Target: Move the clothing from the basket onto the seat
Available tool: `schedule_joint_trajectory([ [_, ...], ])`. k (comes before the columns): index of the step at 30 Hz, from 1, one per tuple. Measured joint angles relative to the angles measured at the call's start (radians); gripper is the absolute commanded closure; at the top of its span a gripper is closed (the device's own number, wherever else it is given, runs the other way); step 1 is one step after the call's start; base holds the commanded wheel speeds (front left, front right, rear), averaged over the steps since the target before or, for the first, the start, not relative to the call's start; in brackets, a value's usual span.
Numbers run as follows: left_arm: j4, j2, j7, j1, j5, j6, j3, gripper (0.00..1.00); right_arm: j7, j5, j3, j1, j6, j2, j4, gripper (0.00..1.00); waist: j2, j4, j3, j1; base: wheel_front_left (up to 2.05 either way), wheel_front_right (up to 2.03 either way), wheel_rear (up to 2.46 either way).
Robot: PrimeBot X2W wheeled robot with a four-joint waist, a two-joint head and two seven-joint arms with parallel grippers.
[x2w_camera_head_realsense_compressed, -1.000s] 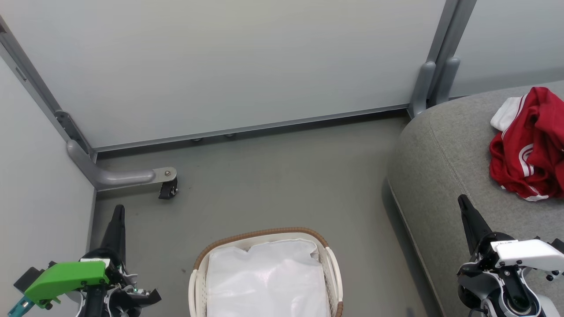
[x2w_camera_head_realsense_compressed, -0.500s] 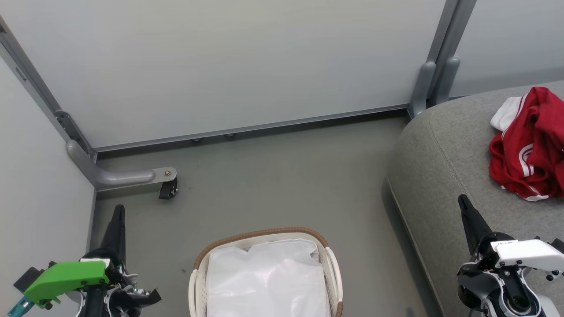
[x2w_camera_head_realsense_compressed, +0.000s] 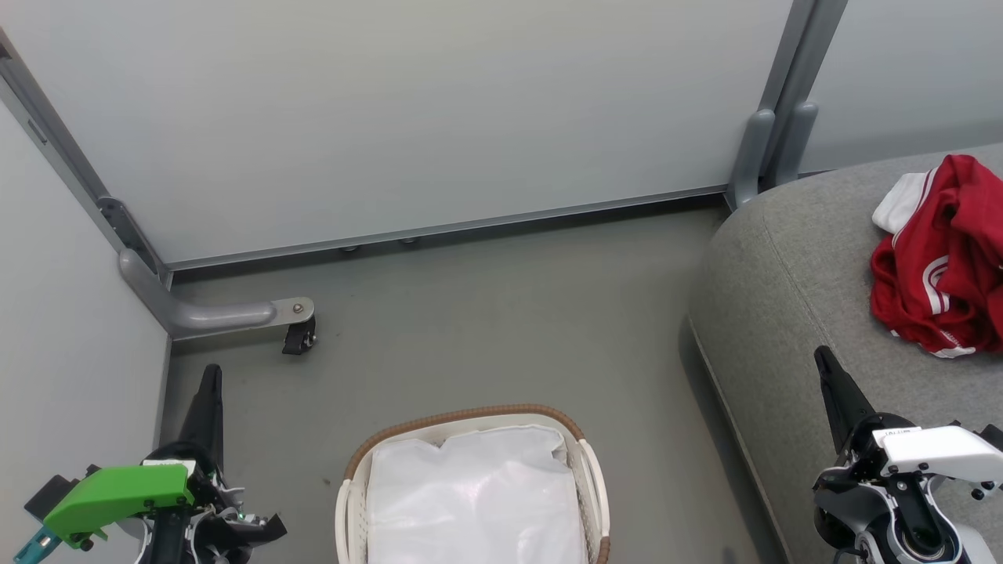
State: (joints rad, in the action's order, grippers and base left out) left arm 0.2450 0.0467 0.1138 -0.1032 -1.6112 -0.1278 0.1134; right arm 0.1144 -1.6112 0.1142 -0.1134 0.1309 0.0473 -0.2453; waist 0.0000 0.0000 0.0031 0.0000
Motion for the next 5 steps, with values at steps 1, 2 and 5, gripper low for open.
schedule_joint_trajectory([
  [1,0.0,0.0,0.0,0.0,0.0,0.0,0.0,1.0,0.0,0.0,0.0,0.0,0.0,0.0,0.0,1.0,0.0,0.0,0.0,0.0,0.0,0.0,0.0],
  [2,0.0,0.0,0.0,0.0,0.0,0.0,0.0,1.0,0.0,0.0,0.0,0.0,0.0,0.0,0.0,1.0,0.0,0.0,0.0,0.0,0.0,0.0,0.0],
  [5,0.0,0.0,0.0,0.0,0.0,0.0,0.0,1.0,0.0,0.0,0.0,0.0,0.0,0.0,0.0,1.0,0.0,0.0,0.0,0.0,0.0,0.0,0.0],
])
